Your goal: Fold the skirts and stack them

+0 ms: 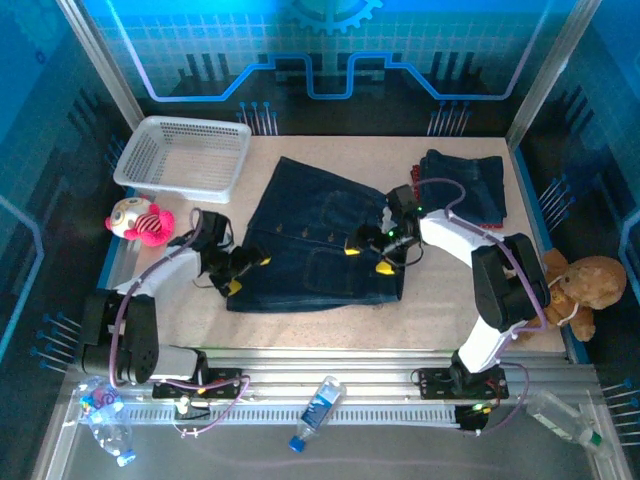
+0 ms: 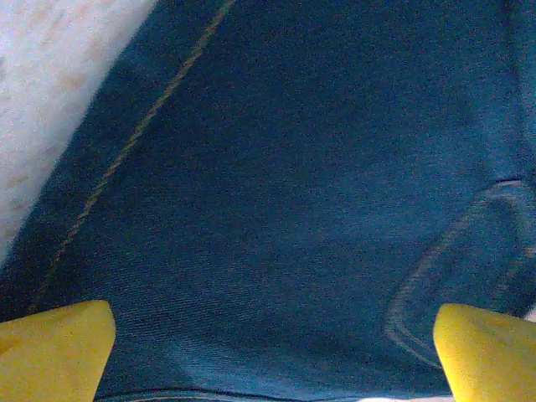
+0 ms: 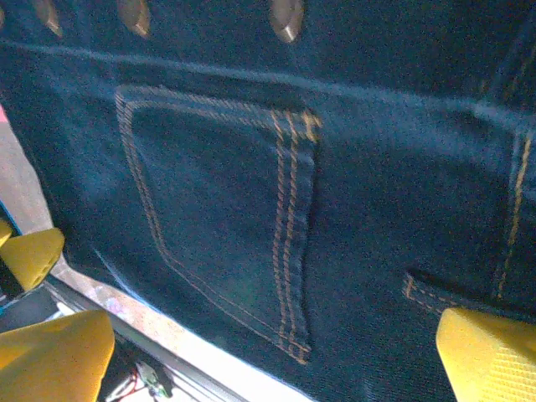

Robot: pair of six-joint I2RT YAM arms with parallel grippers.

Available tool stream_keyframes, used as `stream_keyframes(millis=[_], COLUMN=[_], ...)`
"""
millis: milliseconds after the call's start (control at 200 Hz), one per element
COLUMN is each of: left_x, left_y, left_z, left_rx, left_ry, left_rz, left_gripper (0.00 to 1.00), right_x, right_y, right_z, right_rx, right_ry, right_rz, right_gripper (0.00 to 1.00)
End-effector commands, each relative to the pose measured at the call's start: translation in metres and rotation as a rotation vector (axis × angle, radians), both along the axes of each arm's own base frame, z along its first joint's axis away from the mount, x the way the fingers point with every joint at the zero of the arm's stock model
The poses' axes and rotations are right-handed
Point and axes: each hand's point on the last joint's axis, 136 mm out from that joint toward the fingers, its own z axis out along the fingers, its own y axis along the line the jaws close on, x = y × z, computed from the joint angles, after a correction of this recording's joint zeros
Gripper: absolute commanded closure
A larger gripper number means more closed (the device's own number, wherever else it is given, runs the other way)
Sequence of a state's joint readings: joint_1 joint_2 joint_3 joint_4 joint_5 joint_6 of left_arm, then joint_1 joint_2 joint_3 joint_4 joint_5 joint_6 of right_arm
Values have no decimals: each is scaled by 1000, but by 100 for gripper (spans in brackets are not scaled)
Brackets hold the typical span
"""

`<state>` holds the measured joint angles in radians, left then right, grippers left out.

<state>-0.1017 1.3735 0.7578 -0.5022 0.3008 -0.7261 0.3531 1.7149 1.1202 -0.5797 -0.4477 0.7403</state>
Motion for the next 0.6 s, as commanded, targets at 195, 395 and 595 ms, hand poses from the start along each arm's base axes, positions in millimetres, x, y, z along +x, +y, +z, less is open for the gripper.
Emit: stream_keyframes(millis=[195,395,595], left_x=[-5,-33,-56], left_y=[-89,-129,-134], left_z=[44,26,0], left_rx=[-164,-366,-364], left_ry=[-79,25,127], left_rz=[-122,-177,-257], left_gripper=[1,1,1], right_x=[99,133,123], right_y=[-52,-38,-22], right_z=[26,3,-32], right_rx=[-109,-50,-49], right_ry=[-203,-157,-85], right_rz=[-122,-88,-59], right_gripper=[0,0,0])
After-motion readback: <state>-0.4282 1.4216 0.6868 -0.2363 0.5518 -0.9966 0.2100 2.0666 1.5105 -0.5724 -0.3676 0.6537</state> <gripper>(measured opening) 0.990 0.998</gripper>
